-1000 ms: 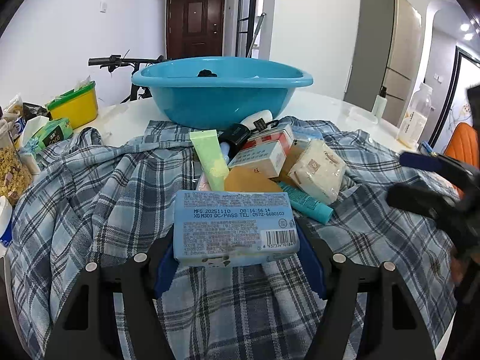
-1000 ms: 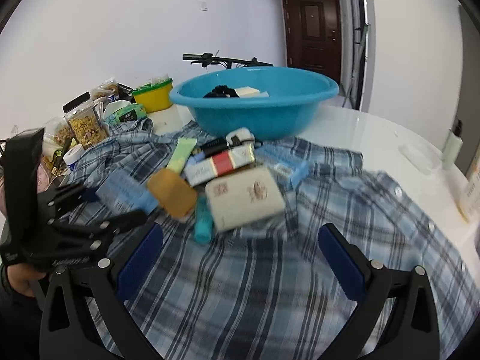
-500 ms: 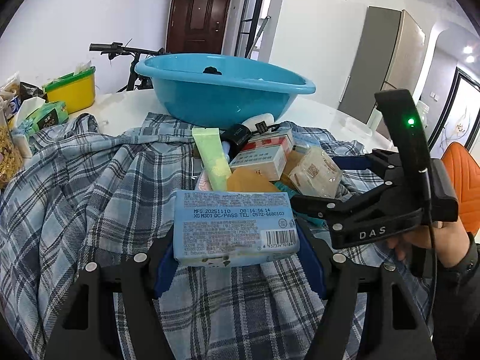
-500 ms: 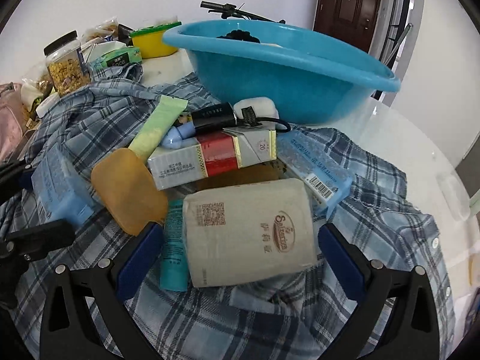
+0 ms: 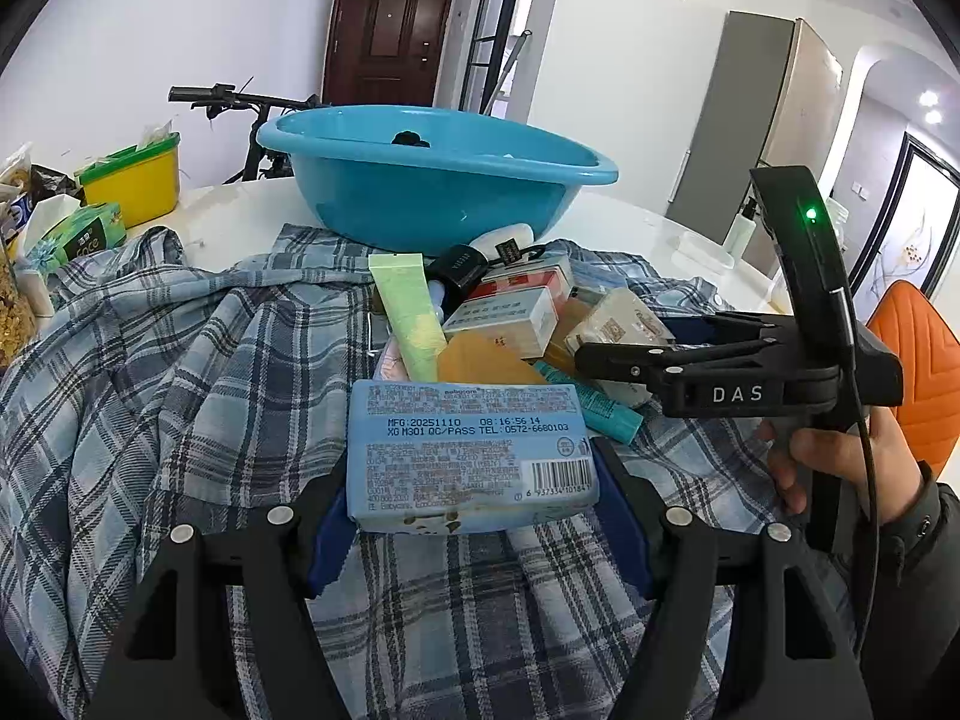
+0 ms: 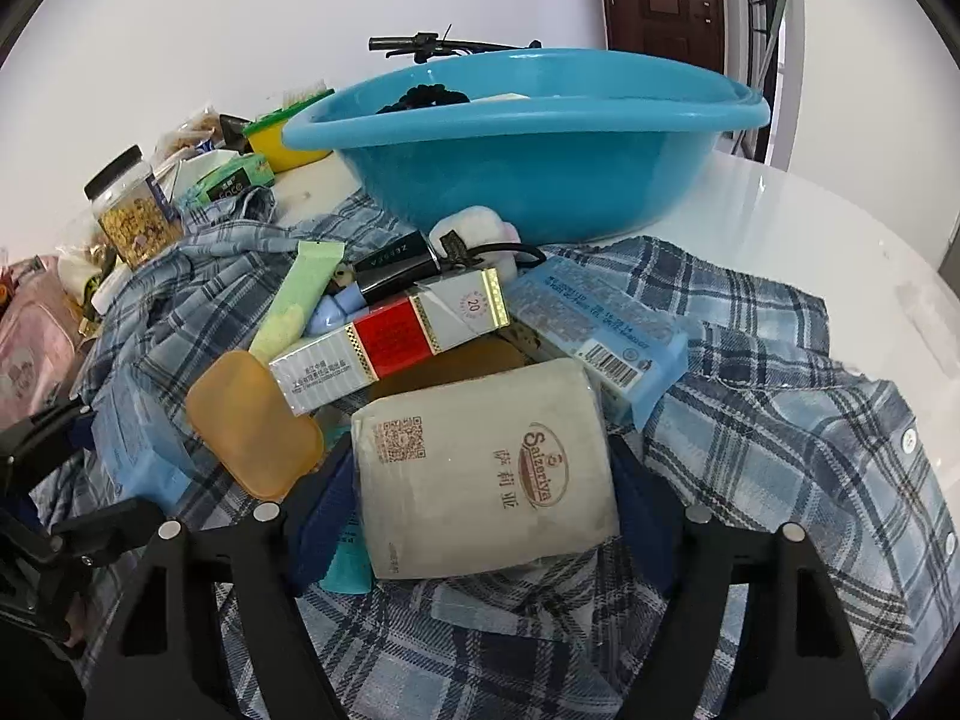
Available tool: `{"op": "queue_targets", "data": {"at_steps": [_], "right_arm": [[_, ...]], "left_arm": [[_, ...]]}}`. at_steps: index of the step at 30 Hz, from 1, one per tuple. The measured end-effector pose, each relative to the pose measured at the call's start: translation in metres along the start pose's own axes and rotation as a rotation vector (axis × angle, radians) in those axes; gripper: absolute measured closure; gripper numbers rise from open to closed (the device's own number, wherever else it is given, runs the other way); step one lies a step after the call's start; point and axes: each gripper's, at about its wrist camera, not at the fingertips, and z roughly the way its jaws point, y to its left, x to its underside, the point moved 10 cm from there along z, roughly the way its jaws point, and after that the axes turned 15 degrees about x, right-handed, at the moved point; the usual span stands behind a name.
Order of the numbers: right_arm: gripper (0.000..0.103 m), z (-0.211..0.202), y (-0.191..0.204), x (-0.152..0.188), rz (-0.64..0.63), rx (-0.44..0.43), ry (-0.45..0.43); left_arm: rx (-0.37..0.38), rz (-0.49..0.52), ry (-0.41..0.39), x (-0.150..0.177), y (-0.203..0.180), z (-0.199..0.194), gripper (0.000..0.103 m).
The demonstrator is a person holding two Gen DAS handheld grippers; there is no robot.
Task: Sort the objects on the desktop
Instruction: 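Grasp the blue soap box with the left gripper and lift it, then carry the blue soap box into the basin with left gripper while right grasps white tissue pack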
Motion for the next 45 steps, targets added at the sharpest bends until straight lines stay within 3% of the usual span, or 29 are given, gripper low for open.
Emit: {"op": "queue_targets", "data": {"at_steps": [5, 16, 29, 35, 45], "right_arm": [[0.026, 0.000, 0.007, 0.000, -0.057, 0.061, -0.010], [0.028, -0.012, 0.002, -0.007, -0.024, 0.044, -0.071], [0.028, -0.016, 0.002, -0.007, -0.006, 0.023, -0.082], [0.028, -0.016, 0.003, -0.008, -0.013, 0.026, -0.087], [0.028, -0.016, 0.004, -0.008, 0.001, 0.012, -0.091]], "left_arm": [[-0.005, 0.002, 0.002, 0.001, 0.000, 0.000, 0.030], [-0.014, 0.003, -0.006, -0.007, -0.002, -0.006, 0.030], [-0.101, 0.113, -0.099, -0.100, -0.023, -0.040, 0.030], [-0.096, 0.091, -0.122, -0.143, -0.012, -0.028, 0.030], [-0.092, 0.097, -0.123, -0.184, -0.003, 0.002, 0.030]]}}
